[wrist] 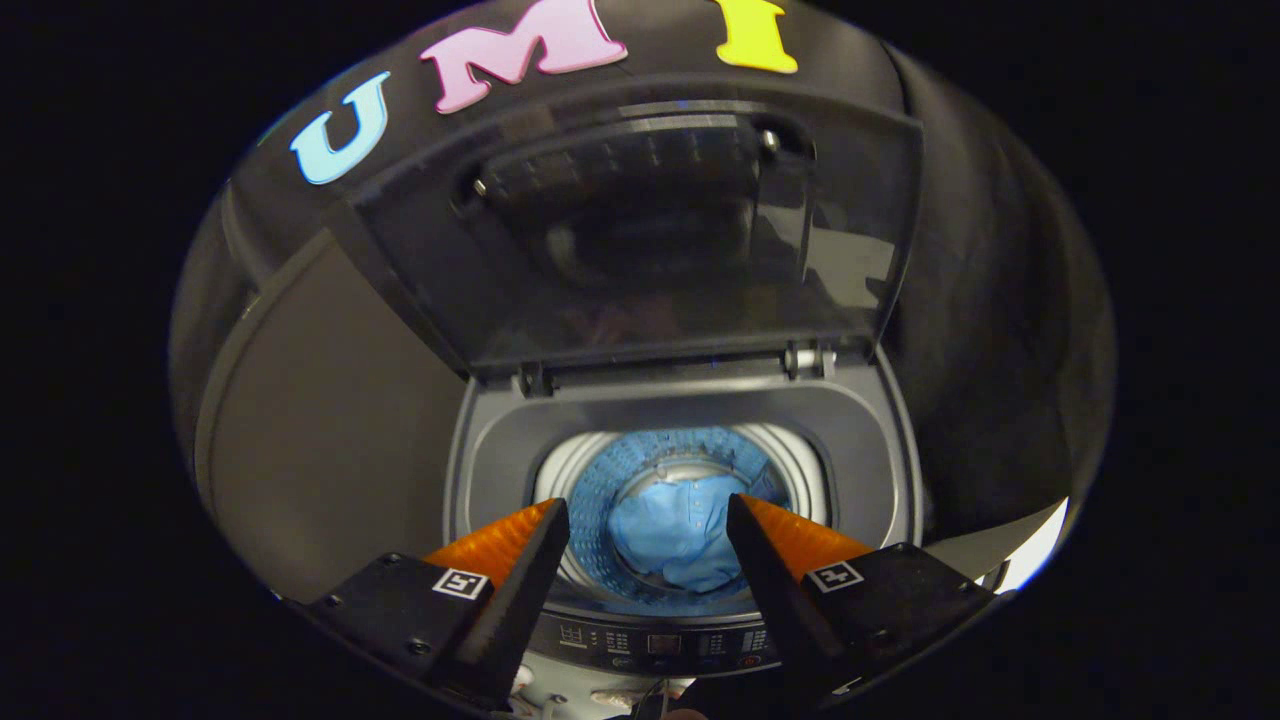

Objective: Put the clothes into the washing machine and then close the washing machine lid.

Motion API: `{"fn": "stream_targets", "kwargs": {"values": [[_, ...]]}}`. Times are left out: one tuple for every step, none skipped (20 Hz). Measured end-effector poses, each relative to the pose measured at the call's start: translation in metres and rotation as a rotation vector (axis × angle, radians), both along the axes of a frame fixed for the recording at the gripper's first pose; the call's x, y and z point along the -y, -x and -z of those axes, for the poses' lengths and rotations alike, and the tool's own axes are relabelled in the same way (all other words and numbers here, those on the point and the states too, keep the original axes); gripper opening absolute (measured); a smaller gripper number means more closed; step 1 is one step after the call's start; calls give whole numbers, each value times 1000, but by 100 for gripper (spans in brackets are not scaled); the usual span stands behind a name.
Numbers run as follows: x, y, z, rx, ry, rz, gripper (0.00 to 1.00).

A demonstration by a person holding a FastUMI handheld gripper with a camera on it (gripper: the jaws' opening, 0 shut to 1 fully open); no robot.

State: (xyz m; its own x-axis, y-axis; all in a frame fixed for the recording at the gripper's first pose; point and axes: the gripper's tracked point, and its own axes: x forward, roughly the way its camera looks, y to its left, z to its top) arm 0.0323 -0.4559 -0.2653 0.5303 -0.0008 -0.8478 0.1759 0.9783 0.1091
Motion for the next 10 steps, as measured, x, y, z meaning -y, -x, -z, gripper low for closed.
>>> {"fn": "stream_targets", "kwargs": {"values": [[-3, -12, -21, 60, 6, -11, 99], [-7, -27, -44, 130, 10, -22, 99], [-9, -43, -67, 202, 16, -34, 99], [-11, -62, -92, 277, 21, -44, 99], [-13, -78, -119, 355, 31, -55, 99], [-14, -101, -142, 433, 49, -66, 99], [-15, -120, -159, 503, 75, -84, 99], [-12, -142, -172, 550, 111, -103, 99], [-10, -166, -179, 580, 139, -118, 99], [-9, -188, -183, 603, 161, -127, 99]]}}
